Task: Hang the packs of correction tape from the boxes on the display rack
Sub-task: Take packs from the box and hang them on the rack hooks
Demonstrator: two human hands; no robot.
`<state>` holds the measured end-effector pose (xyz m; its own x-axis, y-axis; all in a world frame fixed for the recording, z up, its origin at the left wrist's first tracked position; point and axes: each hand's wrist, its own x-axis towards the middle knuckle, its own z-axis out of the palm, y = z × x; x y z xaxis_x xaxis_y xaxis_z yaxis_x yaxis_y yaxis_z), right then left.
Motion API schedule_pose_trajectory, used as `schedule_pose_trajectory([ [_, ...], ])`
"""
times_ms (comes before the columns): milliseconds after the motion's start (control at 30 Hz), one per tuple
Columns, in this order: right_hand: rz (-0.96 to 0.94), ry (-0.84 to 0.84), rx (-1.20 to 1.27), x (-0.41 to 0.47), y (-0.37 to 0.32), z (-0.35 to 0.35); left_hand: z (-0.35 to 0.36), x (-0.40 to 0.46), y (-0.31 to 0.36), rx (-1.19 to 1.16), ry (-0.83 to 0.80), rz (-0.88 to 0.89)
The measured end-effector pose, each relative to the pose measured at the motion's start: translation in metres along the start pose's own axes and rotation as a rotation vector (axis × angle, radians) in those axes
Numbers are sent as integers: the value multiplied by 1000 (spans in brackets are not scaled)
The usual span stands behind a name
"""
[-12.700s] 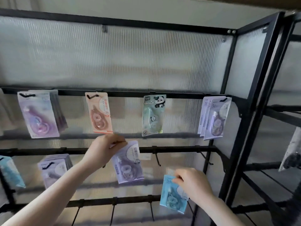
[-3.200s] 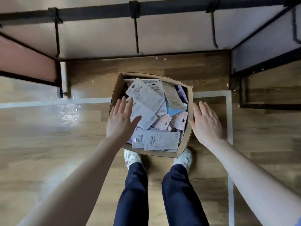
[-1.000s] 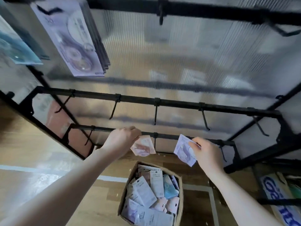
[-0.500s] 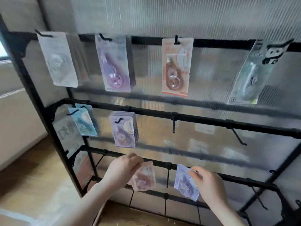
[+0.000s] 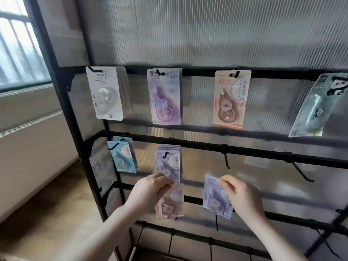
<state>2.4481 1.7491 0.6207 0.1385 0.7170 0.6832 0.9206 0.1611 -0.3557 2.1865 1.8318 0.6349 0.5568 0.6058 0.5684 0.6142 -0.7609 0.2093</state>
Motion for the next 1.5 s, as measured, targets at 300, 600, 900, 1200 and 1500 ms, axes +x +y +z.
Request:
schedule_pose_trajectory([
  [300, 32, 21, 15, 24, -6, 1, -11, 28, -5, -75, 19, 40],
  [600, 44, -47, -5, 48, 2, -8, -17, 47, 9, -99, 90, 25],
  [900, 63, -147, 80, 47, 25, -18, -4, 59, 17, -104, 60, -12],
  [1200, 94, -329, 109, 51, 36, -13, 1, 62, 27, -93, 47, -42],
  [1500, 114, -384, 78, 64, 43, -3, 5, 60, 27, -93, 6, -76],
])
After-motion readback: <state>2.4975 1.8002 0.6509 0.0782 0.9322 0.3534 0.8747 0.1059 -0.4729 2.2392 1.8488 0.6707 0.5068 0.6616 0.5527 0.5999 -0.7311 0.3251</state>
